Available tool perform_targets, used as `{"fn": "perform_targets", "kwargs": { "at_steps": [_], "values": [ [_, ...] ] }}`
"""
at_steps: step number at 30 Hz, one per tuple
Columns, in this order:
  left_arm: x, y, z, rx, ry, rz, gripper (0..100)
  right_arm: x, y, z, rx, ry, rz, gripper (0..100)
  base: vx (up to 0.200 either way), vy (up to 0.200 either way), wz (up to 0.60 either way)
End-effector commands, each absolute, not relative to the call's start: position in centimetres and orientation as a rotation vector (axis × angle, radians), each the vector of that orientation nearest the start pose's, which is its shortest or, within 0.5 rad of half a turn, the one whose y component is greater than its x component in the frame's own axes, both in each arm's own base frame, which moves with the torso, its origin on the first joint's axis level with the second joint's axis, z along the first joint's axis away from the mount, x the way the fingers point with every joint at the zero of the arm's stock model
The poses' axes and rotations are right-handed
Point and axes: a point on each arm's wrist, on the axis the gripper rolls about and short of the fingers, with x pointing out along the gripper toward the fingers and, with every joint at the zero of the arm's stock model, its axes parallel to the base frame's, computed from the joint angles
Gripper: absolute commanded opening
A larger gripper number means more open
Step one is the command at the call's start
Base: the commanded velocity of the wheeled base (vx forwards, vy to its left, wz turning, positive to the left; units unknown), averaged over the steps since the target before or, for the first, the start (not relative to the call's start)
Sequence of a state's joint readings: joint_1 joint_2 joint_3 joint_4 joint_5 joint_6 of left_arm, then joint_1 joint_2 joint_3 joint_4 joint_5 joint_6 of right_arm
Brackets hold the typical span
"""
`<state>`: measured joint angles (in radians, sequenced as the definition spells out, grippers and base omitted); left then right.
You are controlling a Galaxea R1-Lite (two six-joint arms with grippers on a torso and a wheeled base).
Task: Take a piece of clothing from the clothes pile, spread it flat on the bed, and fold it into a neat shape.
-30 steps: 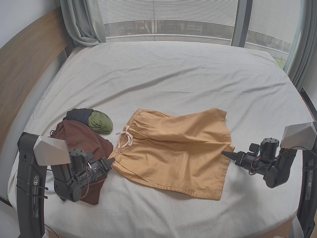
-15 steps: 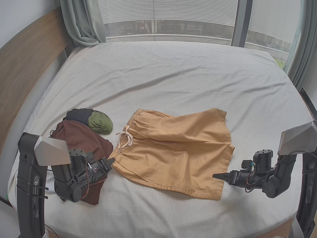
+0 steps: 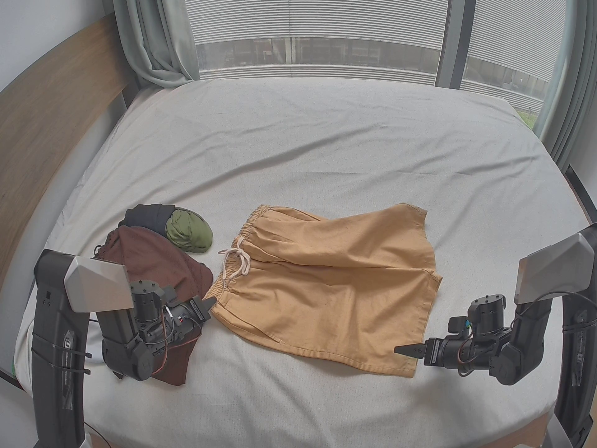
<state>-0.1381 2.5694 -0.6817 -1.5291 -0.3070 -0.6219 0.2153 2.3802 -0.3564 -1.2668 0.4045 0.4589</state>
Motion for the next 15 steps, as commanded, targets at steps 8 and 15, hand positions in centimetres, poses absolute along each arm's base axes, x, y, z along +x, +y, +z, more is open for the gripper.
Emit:
{"fn": "perform_targets", "kwargs": {
  "at_steps": [8, 15],
  "values": [
    [36.0, -5.7, -6.3, -0.634, 0.487, -0.316, 0, 25.8, 8.3, -6.1, 0.475, 0.962, 0.426, 100, 0.000, 0.000, 0.00],
    [36.0, -5.7, -6.3, -0.636, 0.486, -0.316, 0, 25.6, 8.4, -5.9, 0.500, 0.963, 0.423, 100, 0.000, 0.000, 0.00]
  ]
}}
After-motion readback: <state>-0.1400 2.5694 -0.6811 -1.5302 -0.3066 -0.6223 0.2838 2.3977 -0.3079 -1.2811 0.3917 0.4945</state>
